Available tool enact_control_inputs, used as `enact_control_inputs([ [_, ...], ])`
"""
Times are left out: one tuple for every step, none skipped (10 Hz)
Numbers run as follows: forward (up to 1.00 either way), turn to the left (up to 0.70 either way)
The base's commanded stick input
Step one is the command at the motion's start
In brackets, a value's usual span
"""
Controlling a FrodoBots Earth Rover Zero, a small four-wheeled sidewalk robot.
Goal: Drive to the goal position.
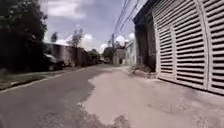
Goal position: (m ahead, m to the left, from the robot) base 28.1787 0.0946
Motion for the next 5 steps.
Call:
enact_control_inputs([
  [0.7, 0.0],
  [0.7, 0.01],
  [0.7, 0.1],
  [0.7, 0.27],
  [0.7, 0.06],
])
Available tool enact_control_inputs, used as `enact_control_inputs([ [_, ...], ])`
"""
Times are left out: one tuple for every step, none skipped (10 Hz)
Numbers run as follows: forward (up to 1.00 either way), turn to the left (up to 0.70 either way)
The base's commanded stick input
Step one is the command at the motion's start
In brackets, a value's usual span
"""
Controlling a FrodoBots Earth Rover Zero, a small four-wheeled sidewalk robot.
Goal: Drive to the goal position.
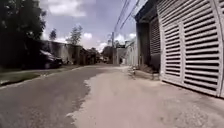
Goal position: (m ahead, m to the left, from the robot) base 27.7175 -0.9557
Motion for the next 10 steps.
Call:
enact_control_inputs([
  [0.7, 0.0],
  [0.7, 0.0],
  [0.7, 0.0],
  [0.7, 0.0],
  [0.7, 0.0],
  [0.7, 0.0],
  [0.7, 0.0],
  [0.7, 0.0],
  [0.7, 0.0],
  [0.7, 0.0],
])
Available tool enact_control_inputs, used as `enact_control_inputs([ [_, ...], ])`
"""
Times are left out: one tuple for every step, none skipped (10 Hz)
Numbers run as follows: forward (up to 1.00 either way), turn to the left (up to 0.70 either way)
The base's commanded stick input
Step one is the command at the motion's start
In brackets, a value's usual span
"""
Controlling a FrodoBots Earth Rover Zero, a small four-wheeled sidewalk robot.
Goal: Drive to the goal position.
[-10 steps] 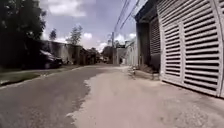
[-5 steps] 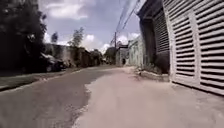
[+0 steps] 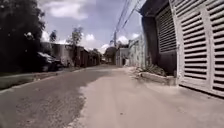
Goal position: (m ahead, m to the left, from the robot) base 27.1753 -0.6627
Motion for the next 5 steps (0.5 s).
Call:
enact_control_inputs([
  [0.7, 0.0],
  [0.7, 0.01],
  [0.7, 0.25],
  [0.7, 0.35],
  [0.7, 0.18],
])
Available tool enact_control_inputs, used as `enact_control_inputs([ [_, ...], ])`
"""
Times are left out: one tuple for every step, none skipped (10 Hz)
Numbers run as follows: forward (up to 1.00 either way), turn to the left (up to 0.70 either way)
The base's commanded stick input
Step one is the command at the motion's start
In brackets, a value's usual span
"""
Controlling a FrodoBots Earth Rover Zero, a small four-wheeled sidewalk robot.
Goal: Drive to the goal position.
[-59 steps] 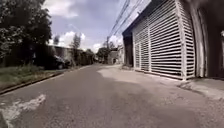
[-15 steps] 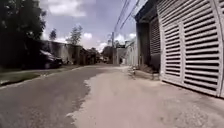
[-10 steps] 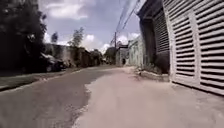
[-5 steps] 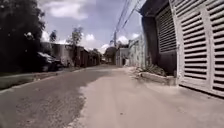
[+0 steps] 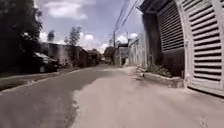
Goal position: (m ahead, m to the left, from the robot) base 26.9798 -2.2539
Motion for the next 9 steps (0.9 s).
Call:
enact_control_inputs([
  [0.7, 0.04],
  [0.7, 0.0],
  [0.7, 0.0],
  [0.7, 0.0],
  [0.7, 0.0],
  [0.7, 0.0],
  [0.7, 0.0],
  [0.7, 0.0],
  [0.7, 0.0],
])
